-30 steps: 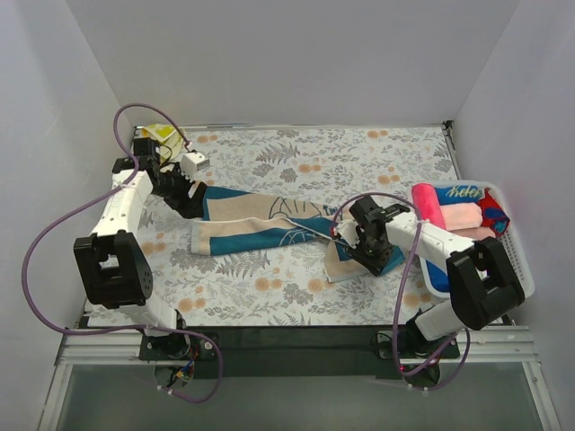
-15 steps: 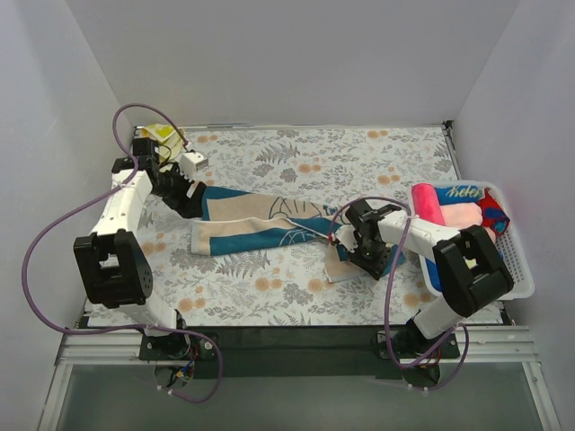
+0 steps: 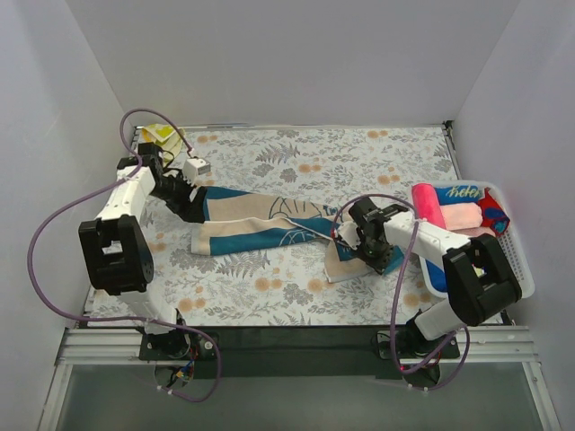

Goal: Roll the towels
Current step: Flatten the towel

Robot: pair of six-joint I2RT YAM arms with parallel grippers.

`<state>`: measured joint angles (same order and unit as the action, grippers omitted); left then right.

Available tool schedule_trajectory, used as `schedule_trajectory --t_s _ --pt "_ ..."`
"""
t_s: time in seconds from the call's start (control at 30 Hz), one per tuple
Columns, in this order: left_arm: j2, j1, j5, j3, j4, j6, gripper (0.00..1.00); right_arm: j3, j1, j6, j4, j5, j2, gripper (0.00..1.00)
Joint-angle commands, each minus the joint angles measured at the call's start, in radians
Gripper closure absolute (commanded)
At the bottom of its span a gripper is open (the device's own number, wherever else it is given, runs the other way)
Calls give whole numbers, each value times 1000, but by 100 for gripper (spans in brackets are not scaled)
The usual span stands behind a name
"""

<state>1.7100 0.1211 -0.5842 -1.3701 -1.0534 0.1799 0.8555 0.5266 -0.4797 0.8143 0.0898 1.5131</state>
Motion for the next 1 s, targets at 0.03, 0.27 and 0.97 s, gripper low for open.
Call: schedule_trajectory --t_s 0.03,0.27,0.97 --pt "16 11 -6 -15 -14 10 37 34 0 -23 39 -19 -76 99" --pt "52 12 46 29 62 -16 38 45 -4 -40 48 -25 -117 99" --pt "11 25 54 16 148 -109 100 238 -143 -99 54 -1 -172 99"
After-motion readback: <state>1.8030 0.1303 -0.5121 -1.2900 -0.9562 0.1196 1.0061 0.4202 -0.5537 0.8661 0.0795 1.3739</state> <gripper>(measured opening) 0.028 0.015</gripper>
